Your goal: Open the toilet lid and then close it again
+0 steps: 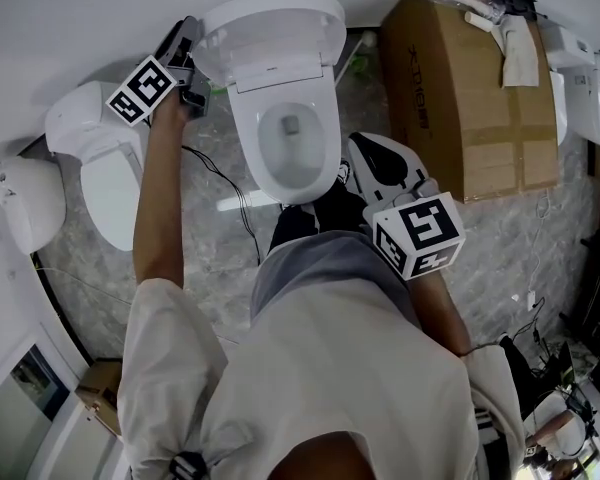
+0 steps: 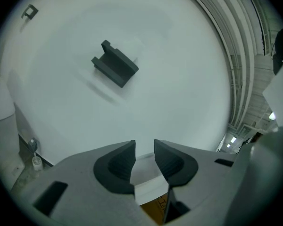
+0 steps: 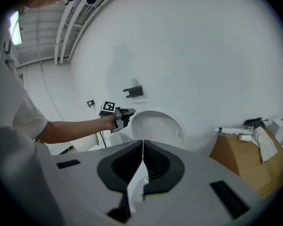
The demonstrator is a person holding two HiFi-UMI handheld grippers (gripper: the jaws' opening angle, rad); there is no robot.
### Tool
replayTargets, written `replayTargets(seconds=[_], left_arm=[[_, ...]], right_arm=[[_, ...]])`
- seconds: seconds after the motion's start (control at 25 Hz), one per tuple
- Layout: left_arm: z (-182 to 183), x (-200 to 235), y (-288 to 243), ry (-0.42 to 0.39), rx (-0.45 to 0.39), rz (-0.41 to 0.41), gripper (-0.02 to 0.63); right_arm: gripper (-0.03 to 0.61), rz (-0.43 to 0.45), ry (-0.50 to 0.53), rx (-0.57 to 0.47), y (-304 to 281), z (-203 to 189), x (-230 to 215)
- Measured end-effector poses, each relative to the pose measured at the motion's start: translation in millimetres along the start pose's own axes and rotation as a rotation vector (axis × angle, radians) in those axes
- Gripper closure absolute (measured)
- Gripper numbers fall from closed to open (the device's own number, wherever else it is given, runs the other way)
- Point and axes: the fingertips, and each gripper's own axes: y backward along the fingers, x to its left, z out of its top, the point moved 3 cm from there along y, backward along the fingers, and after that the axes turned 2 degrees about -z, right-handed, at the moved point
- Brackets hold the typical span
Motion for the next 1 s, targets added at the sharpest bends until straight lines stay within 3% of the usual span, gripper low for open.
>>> replayTargets(seconds=[0.16, 0.44, 0.6, 0.8, 0.92, 1.0], left_arm=[[5.7, -7.0, 5.0, -0.127, 0.06, -0.052, 0.459], [-4.5, -40.6, 4.2, -0.545, 0.31, -0.223, 0.396], [-12.9, -44.8, -4.1, -0.778, 0.455, -0.238, 0.385], [-19.5, -42.8, -14.4, -1.009, 0.627, -0.239, 0.383], [-20.7, -48.6, -24.0, -1.106, 0.674, -0.245, 0.385], [-20.5, -52.7, -28.4, -1.128, 0.682, -0.252, 0.385]], right_arm=[[0.566, 0.005, -0.005, 0.002, -1.9, 0.7, 0.4], [0.566, 0.0, -0.013, -0.001, -0.6, 0.6, -0.5], [0.566, -0.01, -0.017, 0.002, 2.2, -2.7, -2.3], [0.567, -0.005, -0.012, 0.002, 4.3, -4.1, -4.8], [0.567, -0.018, -0.026, 0.005, 7.5, -5.7, -8.6], [0.566, -0.02, -0.031, 0.01, 8.3, -7.1, -9.8]])
